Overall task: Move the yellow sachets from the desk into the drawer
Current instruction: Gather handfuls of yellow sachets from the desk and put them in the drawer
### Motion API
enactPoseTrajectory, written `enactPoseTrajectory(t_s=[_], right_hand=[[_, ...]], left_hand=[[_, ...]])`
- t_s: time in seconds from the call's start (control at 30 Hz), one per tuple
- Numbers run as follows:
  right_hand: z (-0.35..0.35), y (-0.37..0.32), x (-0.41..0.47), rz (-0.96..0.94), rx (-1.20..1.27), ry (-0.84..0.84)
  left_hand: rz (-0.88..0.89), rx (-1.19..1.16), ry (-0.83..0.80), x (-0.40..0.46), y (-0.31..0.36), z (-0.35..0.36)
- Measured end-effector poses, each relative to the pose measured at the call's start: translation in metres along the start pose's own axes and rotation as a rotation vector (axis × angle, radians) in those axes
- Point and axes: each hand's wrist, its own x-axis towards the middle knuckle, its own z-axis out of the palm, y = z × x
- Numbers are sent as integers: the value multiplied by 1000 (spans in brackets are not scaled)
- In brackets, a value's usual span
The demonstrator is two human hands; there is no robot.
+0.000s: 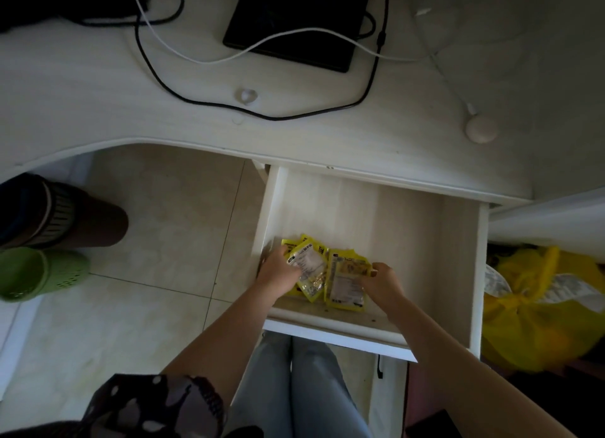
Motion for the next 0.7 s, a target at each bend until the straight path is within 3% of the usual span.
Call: enactPoseTrajectory(t_s=[0.23,0.4,0.7], right_hand=[[-15,-52,-45,-183,-100,71],[2,-101,-80,-405,-229,67],[83,-182,-150,-799,-603,-50]], left_hand=[[174,121,69,-45,4,-33],[269,35,222,-77,-8,-65],[132,-186,487,-109,-87,-140]])
